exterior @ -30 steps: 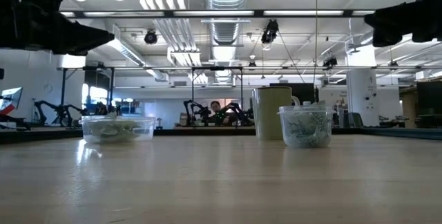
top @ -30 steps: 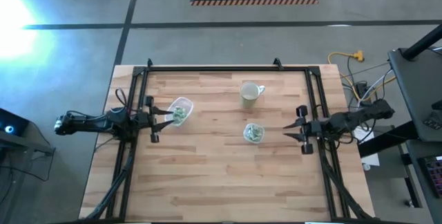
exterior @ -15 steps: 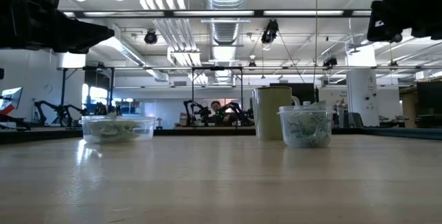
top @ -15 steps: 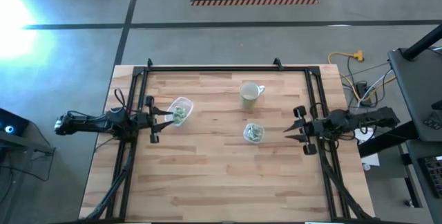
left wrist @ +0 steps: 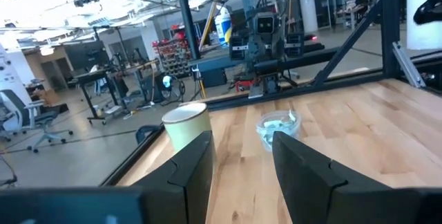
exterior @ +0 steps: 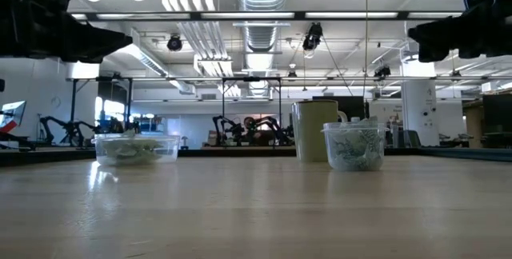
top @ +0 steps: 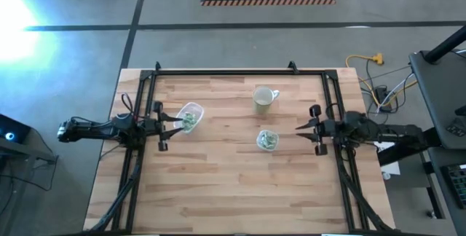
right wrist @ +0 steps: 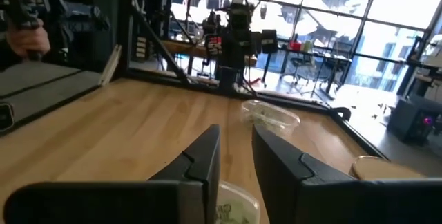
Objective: Pick and place Stevia / Truvia into bins
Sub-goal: Return to Home Position
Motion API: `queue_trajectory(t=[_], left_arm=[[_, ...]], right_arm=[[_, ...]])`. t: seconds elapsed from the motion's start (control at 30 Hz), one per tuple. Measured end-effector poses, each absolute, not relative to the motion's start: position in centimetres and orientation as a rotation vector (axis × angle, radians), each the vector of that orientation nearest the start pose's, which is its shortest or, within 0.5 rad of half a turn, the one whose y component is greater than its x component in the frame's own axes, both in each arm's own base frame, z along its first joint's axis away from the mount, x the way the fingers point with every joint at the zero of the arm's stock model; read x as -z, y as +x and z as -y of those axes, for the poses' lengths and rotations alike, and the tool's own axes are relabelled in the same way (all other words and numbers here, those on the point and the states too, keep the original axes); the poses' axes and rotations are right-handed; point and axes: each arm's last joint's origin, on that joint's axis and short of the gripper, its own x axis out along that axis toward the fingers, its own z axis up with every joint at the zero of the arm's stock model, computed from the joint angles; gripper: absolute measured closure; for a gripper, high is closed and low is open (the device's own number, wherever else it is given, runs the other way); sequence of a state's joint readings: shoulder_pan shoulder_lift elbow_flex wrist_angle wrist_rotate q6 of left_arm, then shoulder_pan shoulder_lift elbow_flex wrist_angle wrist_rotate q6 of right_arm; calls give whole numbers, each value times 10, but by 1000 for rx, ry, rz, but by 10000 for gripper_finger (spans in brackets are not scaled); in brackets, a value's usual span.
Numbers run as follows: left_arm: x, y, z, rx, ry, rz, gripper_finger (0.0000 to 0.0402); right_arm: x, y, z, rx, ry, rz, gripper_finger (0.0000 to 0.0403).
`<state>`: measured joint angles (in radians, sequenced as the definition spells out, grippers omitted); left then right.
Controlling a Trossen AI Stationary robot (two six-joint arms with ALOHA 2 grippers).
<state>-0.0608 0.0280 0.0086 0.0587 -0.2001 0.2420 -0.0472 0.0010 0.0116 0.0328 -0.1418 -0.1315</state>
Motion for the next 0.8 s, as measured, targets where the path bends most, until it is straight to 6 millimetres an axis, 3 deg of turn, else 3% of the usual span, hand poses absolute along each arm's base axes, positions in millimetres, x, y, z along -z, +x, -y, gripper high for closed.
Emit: queue_trajectory(t=[0.47, 0.8], left_arm=[[-162, 103, 0, -144, 229, -65, 267], [-170, 98, 0, -152, 225, -12, 267]], right_arm=[[-159, 105, 1, -89, -129, -86, 321], [-171, 99, 1, -76, -188, 50, 326]])
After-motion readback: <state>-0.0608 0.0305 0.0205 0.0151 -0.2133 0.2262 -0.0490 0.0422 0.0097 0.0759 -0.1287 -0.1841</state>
